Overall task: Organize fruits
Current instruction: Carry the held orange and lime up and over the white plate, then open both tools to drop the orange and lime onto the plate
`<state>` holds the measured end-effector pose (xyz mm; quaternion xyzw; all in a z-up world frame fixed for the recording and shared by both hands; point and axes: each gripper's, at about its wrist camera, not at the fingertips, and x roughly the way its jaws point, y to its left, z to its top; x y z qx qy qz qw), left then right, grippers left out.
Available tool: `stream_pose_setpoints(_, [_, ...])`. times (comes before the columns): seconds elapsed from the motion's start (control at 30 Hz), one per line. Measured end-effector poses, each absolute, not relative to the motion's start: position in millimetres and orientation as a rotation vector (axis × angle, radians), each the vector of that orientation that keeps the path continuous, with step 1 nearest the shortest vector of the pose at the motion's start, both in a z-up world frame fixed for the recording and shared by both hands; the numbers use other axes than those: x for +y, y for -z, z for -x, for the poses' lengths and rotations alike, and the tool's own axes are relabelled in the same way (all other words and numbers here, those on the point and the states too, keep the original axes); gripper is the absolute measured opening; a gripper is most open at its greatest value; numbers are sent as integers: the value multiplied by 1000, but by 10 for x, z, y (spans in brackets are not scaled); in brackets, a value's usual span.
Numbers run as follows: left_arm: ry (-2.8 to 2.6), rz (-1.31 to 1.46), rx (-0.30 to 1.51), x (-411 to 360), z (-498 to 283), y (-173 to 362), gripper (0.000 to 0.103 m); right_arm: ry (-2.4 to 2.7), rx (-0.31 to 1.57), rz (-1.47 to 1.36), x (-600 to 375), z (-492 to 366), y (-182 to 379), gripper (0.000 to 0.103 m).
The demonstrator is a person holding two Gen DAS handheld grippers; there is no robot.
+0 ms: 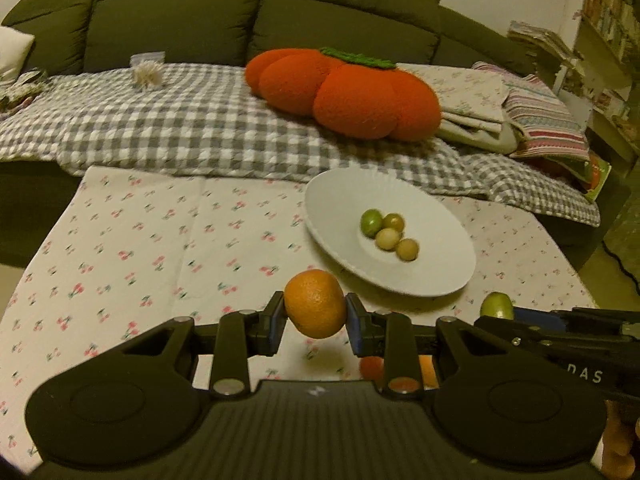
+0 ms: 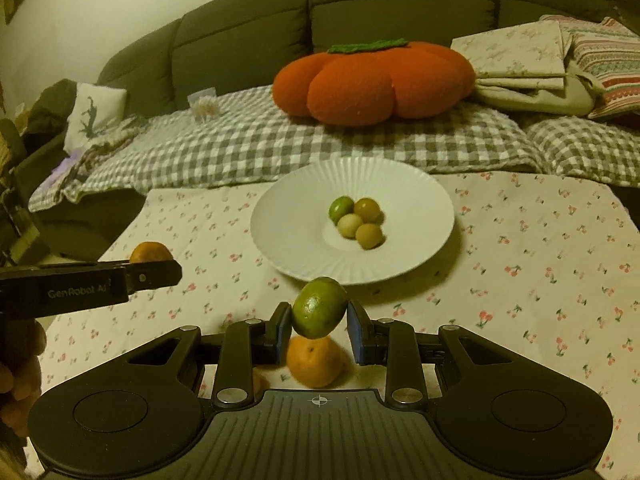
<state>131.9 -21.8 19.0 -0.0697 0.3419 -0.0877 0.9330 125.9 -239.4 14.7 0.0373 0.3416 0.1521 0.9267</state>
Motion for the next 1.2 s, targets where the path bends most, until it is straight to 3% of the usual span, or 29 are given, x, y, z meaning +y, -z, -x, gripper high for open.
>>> stream_pose_setpoints(1.2, [272, 10, 687, -879, -2198, 202, 30, -310, 689, 45, -2413, -2089, 164, 29])
